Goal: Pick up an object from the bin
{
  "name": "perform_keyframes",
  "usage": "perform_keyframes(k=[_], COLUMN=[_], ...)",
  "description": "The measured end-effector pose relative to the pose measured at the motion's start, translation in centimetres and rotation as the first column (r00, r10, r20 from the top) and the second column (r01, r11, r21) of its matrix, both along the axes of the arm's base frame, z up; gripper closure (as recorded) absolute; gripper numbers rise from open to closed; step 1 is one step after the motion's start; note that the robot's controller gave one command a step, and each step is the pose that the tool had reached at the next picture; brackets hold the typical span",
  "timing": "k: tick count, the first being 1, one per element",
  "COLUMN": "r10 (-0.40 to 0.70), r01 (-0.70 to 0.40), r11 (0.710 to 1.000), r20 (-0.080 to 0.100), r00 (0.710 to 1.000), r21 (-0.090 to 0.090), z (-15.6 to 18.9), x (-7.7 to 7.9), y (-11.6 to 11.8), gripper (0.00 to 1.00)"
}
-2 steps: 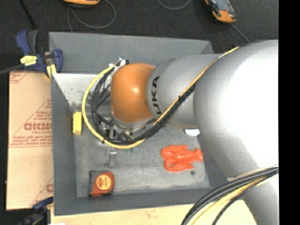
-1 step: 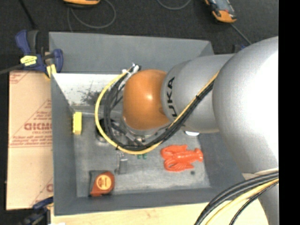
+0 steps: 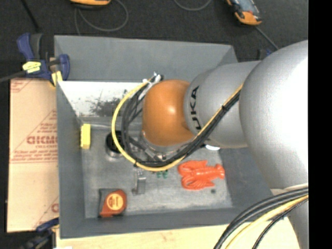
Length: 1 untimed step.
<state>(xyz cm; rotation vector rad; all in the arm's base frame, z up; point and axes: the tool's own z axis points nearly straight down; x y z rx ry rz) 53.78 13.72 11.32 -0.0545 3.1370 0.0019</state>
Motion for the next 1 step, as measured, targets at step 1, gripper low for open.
perform_keyframes(k=[1], r10=[0.187], r01=[-0.187], r11=[0.982], r20=[-0.008], r00=[0.982], r21=[-0.002], z=[2.11], x=[-1.86], y=[-2.48], gripper=[0.00])
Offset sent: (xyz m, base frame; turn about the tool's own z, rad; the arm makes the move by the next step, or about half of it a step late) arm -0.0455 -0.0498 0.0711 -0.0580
